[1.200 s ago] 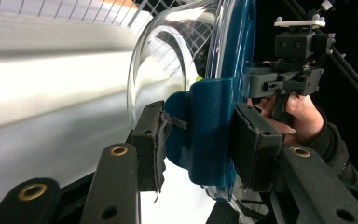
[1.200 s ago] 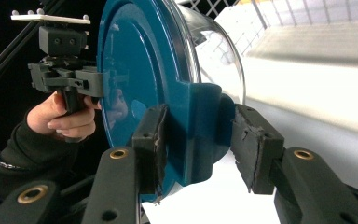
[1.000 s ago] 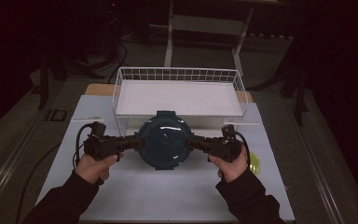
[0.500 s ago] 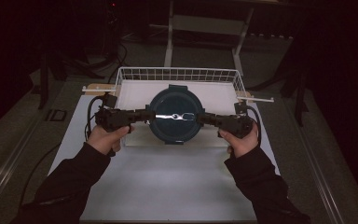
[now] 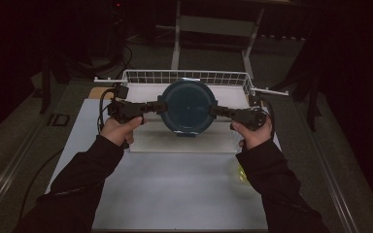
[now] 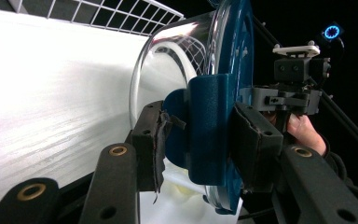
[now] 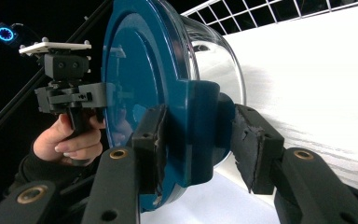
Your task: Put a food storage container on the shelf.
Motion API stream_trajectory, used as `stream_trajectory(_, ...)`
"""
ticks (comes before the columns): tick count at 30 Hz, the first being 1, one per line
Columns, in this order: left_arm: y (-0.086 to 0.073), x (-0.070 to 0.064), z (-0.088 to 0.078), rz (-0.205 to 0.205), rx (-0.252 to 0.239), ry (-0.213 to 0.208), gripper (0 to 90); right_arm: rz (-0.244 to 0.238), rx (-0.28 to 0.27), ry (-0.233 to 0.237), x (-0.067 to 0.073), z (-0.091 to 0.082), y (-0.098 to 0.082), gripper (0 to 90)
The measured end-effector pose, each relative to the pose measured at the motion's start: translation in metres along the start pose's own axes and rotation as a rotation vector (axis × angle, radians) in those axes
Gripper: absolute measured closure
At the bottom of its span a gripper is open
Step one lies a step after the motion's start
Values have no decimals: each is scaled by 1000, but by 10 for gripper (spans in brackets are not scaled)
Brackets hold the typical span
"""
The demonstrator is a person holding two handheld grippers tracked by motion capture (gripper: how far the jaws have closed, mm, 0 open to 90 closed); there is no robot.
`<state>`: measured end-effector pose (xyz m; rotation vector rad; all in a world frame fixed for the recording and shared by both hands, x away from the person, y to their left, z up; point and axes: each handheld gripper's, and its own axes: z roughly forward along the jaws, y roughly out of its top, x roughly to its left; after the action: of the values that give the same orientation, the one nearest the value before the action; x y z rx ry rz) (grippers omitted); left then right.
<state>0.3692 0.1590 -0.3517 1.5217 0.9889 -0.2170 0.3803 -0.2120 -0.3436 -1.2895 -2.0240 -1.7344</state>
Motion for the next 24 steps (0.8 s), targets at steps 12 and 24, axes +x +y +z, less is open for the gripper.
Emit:
stream_trajectory(12, 5, 7, 6, -36, -43, 42, 514, 56, -9, 5, -8, 5, 7, 520)
stream_trajectory(24, 12, 17, 10, -68, -60, 43, 484, 92, -24, -1, -17, 12, 15, 499)
